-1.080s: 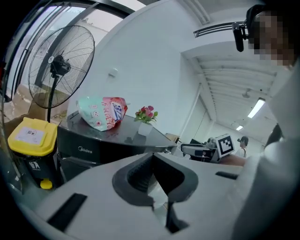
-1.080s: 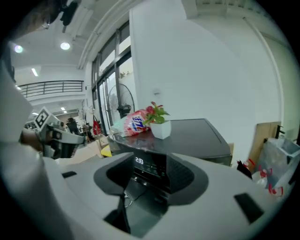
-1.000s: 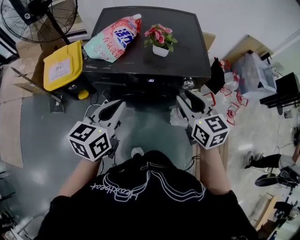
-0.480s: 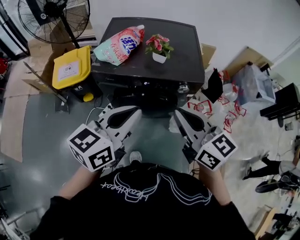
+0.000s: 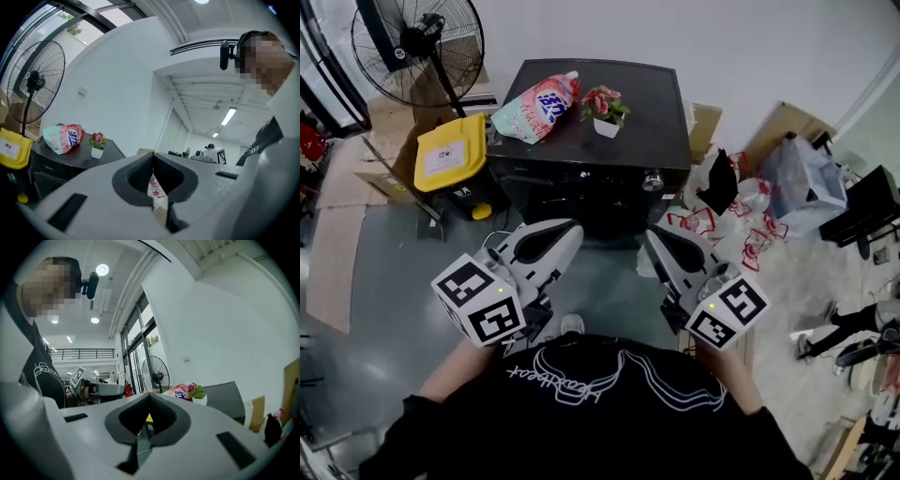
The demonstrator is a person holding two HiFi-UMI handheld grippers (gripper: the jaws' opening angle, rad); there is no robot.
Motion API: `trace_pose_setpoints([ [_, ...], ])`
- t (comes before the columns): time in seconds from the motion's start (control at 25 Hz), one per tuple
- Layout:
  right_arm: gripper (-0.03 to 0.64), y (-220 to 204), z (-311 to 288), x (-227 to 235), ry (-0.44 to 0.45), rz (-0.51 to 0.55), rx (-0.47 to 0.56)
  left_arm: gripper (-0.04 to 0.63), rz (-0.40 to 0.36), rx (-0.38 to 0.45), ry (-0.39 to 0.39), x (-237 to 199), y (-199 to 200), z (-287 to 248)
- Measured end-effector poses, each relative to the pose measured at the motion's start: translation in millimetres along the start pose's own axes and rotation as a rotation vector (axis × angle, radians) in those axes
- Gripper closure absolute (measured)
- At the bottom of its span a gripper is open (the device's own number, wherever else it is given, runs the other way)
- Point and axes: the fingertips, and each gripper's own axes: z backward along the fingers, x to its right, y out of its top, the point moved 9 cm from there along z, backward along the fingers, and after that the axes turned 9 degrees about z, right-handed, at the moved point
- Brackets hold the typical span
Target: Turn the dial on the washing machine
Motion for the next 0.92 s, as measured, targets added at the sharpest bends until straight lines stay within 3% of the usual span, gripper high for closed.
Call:
trace_pose_setpoints([
  [0.24,0.614,5,17,-10,-0.004,0.004,0.015,0.591,-0.029,-0.003,-0.009,22,-2,5],
  [0.92,0.614,8,59,-39,-0.01,0.057,0.033,0.591,-0.067,0.042,0.066,61,-28,31],
])
